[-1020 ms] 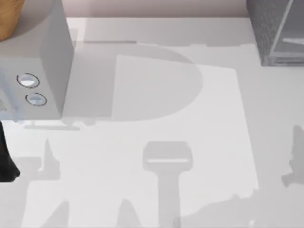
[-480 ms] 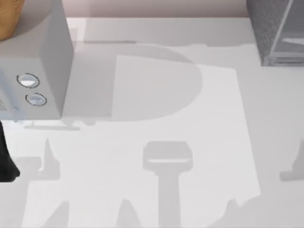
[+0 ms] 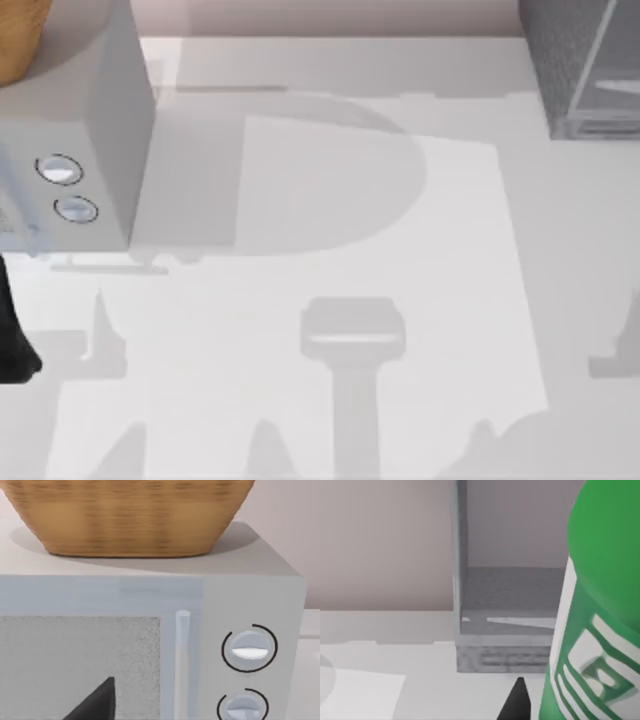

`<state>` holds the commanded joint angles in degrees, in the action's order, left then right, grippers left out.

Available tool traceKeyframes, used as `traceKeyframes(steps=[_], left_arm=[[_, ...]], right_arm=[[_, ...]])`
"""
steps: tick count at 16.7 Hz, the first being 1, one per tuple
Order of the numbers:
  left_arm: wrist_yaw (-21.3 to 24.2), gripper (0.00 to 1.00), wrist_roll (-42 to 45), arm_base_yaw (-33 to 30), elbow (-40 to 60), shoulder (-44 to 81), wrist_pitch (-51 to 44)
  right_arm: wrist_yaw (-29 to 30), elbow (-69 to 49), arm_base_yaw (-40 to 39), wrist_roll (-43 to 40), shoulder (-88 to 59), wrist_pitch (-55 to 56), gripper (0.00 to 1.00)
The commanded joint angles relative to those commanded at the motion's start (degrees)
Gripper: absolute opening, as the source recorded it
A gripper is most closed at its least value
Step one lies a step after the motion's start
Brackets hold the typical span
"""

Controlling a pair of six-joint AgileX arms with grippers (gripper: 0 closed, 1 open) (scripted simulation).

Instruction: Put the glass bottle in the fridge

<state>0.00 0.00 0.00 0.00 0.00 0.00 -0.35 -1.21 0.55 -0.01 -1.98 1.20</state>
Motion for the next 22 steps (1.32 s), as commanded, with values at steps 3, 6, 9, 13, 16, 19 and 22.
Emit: traceKeyframes(steps=[3, 6, 9, 13, 16, 19, 22], left_arm=[[0.0, 1.0, 0.0, 0.0, 0.0, 0.0, 0.0], [0.0, 1.0, 0.0, 0.0, 0.0, 0.0, 0.0], [0.0, 1.0, 0.0, 0.0, 0.0, 0.0, 0.0], [0.0, 1.0, 0.0, 0.0, 0.0, 0.0, 0.0], [0.0, 1.0, 0.0, 0.0, 0.0, 0.0, 0.0], [0.0, 1.0, 0.0, 0.0, 0.0, 0.0, 0.0], [0.0, 1.0, 0.0, 0.0, 0.0, 0.0, 0.0]], right_arm=[[-0.88, -4.27, 1.32, 0.14, -7.09, 4.86, 0.01], [-2.3, -10.95, 3.29, 0.79, -19.44, 12.46, 0.01], [-4.06, -19.15, 5.67, 1.88, -35.92, 21.79, 0.01], [-6.73, -30.8, 8.92, 3.31, -61.3, 35.06, 0.01], [-8.81, -38.86, 11.09, 3.8, -79.06, 44.3, 0.01], [-10.79, -45.59, 12.9, 3.57, -94.08, 52.06, 0.01], [-12.52, -50.74, 14.29, 2.65, -106.72, 58.05, 0.01]])
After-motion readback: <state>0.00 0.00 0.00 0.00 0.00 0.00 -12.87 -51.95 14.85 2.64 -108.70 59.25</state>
